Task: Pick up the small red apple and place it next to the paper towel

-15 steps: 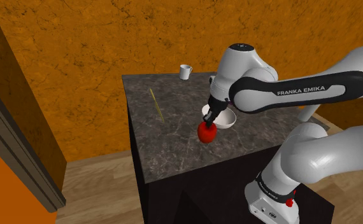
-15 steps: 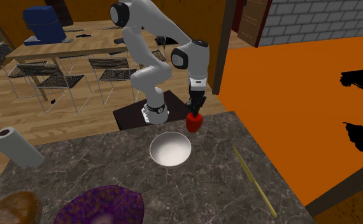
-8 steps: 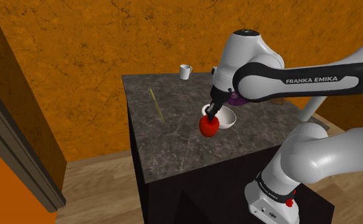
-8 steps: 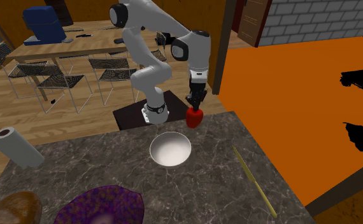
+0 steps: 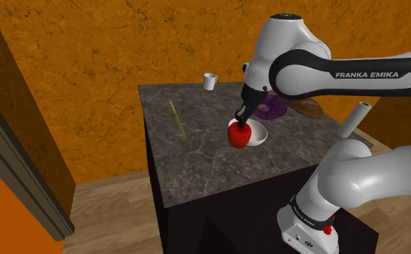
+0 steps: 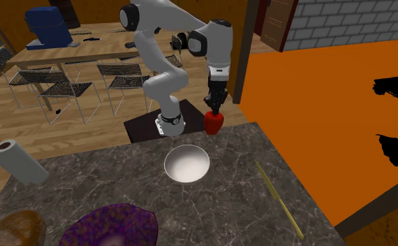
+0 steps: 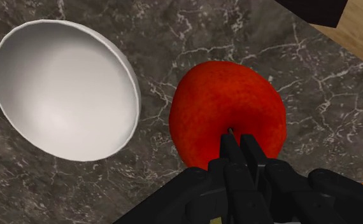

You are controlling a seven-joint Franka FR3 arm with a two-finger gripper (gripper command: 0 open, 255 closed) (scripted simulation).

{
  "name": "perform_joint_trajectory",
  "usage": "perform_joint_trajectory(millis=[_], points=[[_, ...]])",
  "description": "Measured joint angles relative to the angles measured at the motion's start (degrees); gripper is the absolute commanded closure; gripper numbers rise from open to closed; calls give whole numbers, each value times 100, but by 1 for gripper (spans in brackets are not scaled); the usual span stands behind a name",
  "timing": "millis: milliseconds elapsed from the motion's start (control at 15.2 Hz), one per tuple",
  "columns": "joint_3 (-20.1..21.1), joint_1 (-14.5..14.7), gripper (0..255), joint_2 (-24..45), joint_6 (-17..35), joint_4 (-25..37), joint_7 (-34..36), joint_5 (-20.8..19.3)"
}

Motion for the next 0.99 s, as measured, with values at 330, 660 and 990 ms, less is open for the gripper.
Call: perform_joint_trajectory(millis=[330,660,990], points=[[-45,-21,255,-22,-388,368,-37,-30],[-83,-39,255,-26,-780,757,-69,-56],[-106,-61,255,45,-1119,1169,-90,-80]])
